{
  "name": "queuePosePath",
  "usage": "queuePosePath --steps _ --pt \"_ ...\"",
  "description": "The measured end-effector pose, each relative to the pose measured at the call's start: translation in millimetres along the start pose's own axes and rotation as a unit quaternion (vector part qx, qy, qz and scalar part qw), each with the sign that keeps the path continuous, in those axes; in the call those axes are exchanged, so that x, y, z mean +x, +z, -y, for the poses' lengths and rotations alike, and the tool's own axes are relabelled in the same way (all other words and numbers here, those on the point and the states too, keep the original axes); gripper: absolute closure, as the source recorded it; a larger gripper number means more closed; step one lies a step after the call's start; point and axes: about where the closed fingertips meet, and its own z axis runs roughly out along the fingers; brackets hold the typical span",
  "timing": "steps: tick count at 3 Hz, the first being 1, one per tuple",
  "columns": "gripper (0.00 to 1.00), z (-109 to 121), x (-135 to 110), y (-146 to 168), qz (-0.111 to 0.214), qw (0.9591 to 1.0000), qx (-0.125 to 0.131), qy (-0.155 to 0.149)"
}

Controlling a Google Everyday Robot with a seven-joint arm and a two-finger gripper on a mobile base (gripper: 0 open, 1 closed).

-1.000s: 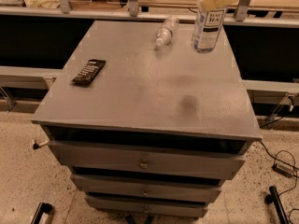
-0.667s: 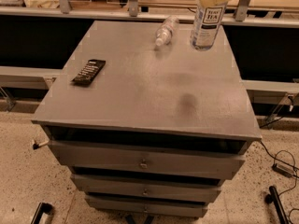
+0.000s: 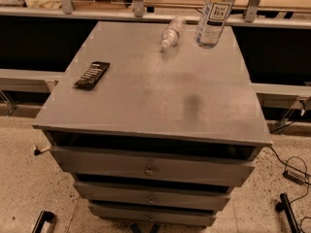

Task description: Move blue plastic bottle near water bottle

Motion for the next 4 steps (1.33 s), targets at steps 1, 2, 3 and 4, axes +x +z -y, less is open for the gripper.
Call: queuePosePath --steps 1,2,3,4 --pt "1.00 42 -13 12 0.050 0.9965 0.047 0.048" --pt "1.00 79 -22 32 0.051 0.9895 0.109 0.080" --pt "1.00 88 -22 38 0.047 0.9867 0.125 0.092" --pt "1.00 88 -22 38 0.047 0.9868 0.125 0.092"
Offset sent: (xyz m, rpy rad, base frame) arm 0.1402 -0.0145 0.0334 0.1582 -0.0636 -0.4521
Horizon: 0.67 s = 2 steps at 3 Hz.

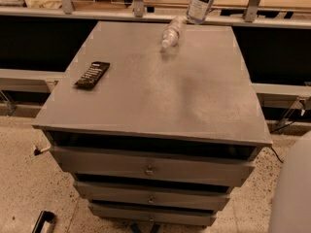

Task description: Move blue plastic bottle near water bottle

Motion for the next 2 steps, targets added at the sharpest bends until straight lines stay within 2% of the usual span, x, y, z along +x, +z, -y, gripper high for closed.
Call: queuePosePath --steps 1,2 --pt "1.00 5 2 5 -0.003 0.9999 0.010 0.001" --pt "1.00 39 22 37 -0.038 0.9947 0.095 0.003"
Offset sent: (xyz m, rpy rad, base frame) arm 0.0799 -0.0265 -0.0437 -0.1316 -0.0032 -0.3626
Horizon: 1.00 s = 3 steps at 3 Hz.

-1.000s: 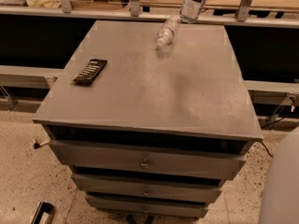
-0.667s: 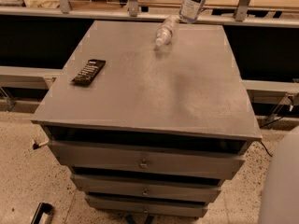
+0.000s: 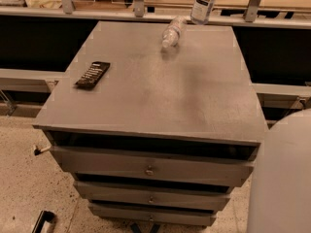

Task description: Move blue plastic bottle near water bottle

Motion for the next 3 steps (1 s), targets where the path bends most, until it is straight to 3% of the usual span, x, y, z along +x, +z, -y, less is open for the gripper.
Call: queuePosePath --steps 1,2,3 --pt "1.00 19 20 18 -0.022 0.9985 0.048 0.014" --pt "1.00 24 41 31 -0.033 0.9966 0.058 0.047" --pt "0.98 12 59 52 -0.041 0.9951 0.032 0.084"
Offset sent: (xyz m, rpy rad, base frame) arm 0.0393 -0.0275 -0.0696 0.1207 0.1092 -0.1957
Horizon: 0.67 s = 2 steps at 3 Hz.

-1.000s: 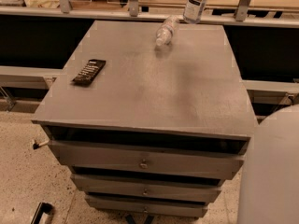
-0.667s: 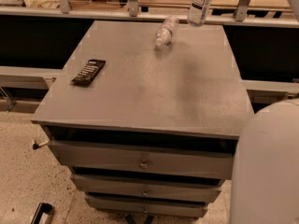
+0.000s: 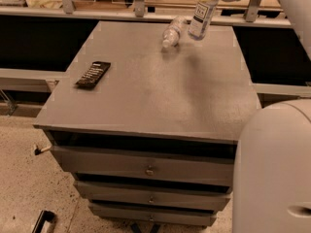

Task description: Move blue plastic bottle near water bottle

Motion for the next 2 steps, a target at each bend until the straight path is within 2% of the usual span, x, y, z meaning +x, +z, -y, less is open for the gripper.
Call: queuePosePath --steps 1,2 --pt "0.75 -10 7 11 -0.008 0.9997 -0.021 0.013" --pt "0.52 -24 16 24 -0.028 0.9987 -0.041 0.002"
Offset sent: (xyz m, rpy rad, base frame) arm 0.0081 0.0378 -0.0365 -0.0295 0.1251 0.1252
